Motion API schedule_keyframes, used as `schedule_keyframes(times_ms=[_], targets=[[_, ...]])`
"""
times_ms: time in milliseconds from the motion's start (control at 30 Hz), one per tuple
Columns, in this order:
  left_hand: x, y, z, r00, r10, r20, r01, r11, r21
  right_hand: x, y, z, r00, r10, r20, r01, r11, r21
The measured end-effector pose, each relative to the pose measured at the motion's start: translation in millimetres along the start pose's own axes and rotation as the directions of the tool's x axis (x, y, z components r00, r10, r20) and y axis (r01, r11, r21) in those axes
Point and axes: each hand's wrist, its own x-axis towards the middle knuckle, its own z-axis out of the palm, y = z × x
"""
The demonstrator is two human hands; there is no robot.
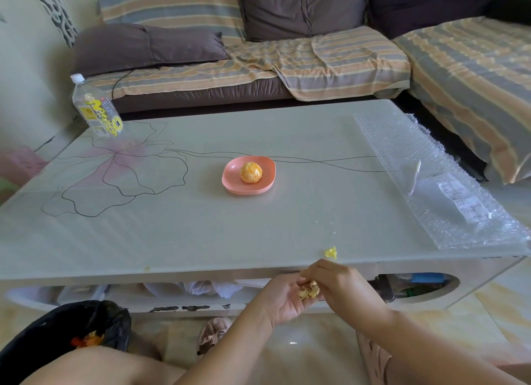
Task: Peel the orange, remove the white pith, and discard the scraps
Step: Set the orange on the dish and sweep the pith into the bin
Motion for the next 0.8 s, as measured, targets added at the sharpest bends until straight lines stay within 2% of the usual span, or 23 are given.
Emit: schedule_keyframes(times_ms=[167,300,433,600,700,800], targets=[[-5.9,1.0,7.5,1.000,0.003,-0.016,-0.003,0.999,-0.040,10.7,-10.4,-2.6,0.991,0.117,-0.072,-0.118,0.993,-0.007],[-9.4,2.9,9.6,1.000,0.009,0.010,-0.008,0.998,-0.064,17.6,-17.2,-10.3,0.985,0.170,0.022,-0.170,0.985,-0.009],[-9.7,4.5,8.7,1.000,0.000,-0.006,-0.001,1.000,-0.020,17.7,-21.2,-14.0,0.986,0.147,0.083,-0.151,0.987,0.049],[-8.3,4.7,8.3,1.000,-0.021,0.010,0.022,0.999,-0.041,15.7,-20.4,-14.6,0.985,0.153,0.074,-0.161,0.980,0.121],[-7.7,4.9,8.1,0.999,-0.022,0.038,0.022,1.000,-0.012,15.1,-23.5,-20.0,0.968,0.217,0.121,-0.229,0.969,0.090],[-6.8,4.1,7.2,0.999,-0.027,0.025,0.027,1.000,-0.012,15.6,-26.5,-24.4,0.970,0.207,0.130,-0.222,0.968,0.115]])
